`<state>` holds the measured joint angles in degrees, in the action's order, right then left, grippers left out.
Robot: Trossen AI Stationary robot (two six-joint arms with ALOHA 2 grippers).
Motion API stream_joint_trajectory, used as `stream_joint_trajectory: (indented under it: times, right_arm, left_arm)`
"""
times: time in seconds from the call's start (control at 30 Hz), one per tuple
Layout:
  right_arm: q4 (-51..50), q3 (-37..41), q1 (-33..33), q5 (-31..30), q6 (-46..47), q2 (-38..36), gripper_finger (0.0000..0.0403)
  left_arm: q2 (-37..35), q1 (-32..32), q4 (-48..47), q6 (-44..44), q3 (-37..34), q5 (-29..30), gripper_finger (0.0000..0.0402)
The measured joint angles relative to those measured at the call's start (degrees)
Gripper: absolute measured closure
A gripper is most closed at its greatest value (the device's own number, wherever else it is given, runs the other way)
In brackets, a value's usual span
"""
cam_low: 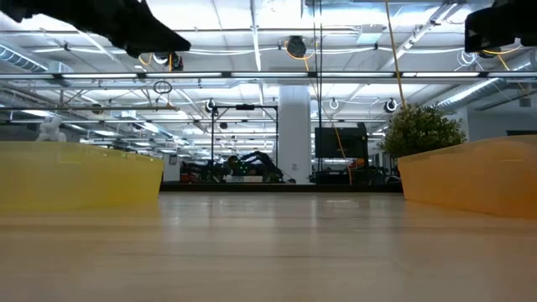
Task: Pick and place medicine bottles into bin by pill shape (circle, oval)
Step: Return to Home Position
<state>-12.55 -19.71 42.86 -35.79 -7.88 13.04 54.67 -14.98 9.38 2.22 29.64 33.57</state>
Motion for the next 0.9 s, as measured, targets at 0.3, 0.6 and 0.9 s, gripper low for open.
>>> stream_joint_trajectory:
  times: [0.3,0.6,0.9]
  right_arm:
    - [10.8,6.5,-5.1,5.8,-3.1,-1.0,0.0403]
    - [19.4,12.1,-14.5,18.2,-3.6,-1.0,0.0403]
    - [23.6,15.4,-23.7,28.6,-3.5,-1.0,0.0403]
  left_arm:
    - [-9.2,2.2,7.8,2.4,-9.4,-9.1,0.0395]
    - [-13.8,3.6,8.3,3.1,-14.0,-16.1,0.0389]
    - [-15.5,3.6,8.5,2.4,-15.1,-16.1,0.0387]
